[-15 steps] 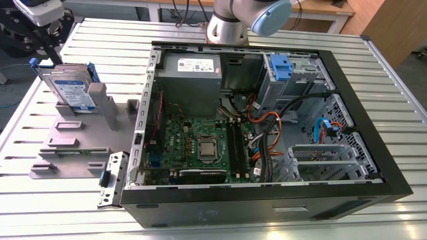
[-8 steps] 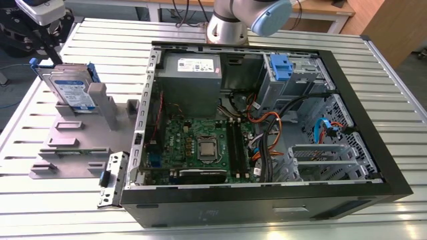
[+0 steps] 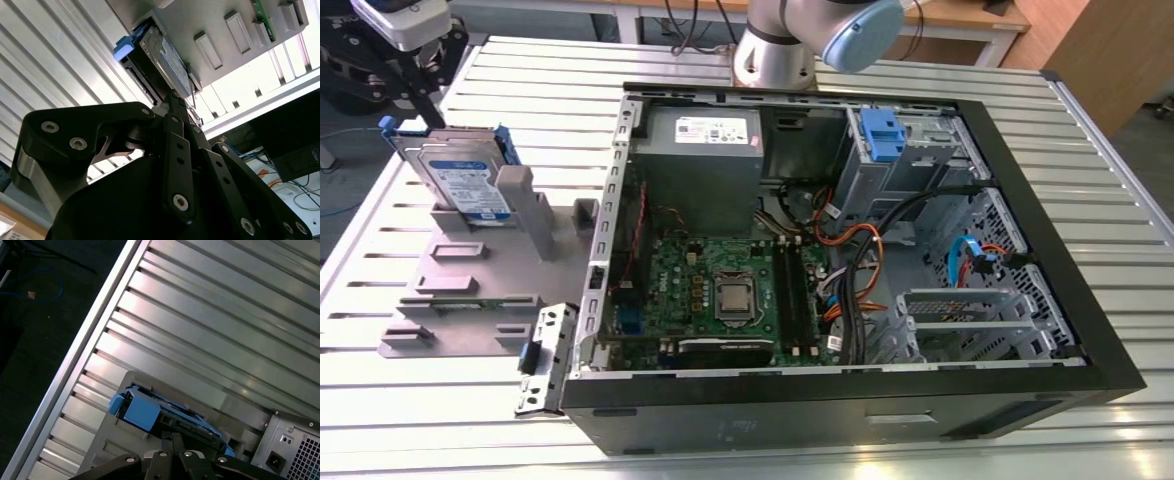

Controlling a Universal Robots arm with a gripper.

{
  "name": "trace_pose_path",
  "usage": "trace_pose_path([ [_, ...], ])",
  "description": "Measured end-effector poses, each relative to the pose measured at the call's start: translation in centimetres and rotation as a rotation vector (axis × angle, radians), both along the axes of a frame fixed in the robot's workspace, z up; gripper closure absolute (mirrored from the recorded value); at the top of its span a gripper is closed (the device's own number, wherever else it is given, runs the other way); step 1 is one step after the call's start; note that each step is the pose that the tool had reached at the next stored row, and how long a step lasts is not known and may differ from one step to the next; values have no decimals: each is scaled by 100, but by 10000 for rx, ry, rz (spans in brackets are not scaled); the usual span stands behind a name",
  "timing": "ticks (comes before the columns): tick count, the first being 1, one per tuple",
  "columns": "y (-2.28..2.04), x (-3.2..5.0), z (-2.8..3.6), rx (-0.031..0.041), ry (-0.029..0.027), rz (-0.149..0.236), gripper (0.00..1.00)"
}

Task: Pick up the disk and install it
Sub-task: 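Pick up the disk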

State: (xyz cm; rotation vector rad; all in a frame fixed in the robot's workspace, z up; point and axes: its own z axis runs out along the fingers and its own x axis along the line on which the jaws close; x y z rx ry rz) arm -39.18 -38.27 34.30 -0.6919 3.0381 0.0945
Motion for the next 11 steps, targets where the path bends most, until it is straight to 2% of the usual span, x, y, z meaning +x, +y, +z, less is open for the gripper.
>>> trace_pose_path([
  [7, 0, 0, 0, 29, -1, 25, 89],
  [11, 0, 0, -1, 30, -1, 329, 89],
])
